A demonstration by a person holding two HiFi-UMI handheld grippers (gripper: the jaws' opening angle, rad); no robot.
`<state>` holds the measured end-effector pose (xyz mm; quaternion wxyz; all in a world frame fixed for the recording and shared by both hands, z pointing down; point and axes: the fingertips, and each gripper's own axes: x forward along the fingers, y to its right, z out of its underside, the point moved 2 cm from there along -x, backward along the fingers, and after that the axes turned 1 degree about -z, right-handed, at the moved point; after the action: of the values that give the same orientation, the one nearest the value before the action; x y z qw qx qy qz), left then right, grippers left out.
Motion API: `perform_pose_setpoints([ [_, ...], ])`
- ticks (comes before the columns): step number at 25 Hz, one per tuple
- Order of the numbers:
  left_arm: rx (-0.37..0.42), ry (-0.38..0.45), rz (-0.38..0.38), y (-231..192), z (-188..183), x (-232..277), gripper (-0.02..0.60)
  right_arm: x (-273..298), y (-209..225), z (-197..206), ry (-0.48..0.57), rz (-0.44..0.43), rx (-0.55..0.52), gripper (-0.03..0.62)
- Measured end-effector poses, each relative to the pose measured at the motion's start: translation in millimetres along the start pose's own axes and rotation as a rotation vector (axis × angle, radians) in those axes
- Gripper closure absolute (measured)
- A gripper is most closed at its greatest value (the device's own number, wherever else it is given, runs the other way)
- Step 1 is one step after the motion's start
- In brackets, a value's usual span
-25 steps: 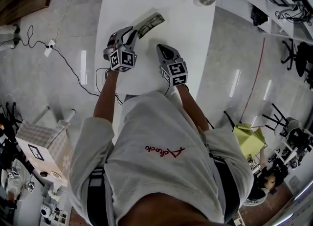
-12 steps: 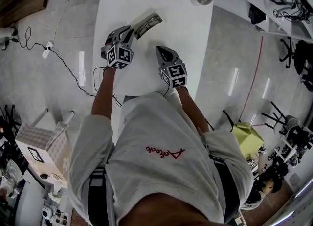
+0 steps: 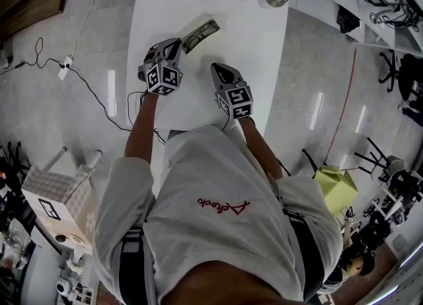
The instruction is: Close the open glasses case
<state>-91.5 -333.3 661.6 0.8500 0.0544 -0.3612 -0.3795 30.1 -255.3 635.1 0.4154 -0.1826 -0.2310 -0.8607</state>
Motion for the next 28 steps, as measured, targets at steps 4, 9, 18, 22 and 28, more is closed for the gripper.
perform_pose_setpoints([
  [4, 0.005, 0.007, 0.009, 8.8, -4.1, -3.2, 0.535, -1.4, 0.1, 1.1, 0.002, 0.001, 0.004, 0.569],
  [9, 0.002, 0.021, 0.049, 29.0, -6.7, -7.3, 0.528, -3.6, 3.1, 2.1, 0.005, 0.013, 0.007, 0.569],
  [18, -0.015, 0.005, 0.117, 59.6, -4.7, -4.8, 0.523, -9.8, 7.1, 4.7, 0.008, 0.020, 0.018, 0.569],
  [22, -0.027, -0.009, 0.138, 69.1, -1.5, -1.5, 0.523, -11.6, 9.2, 4.5, 0.012, 0.023, 0.024, 0.569],
  [28, -0.045, -0.013, 0.137, 69.2, 1.2, 0.7, 0.523, -11.7, 11.0, 3.9, 0.017, 0.026, 0.021, 0.569],
])
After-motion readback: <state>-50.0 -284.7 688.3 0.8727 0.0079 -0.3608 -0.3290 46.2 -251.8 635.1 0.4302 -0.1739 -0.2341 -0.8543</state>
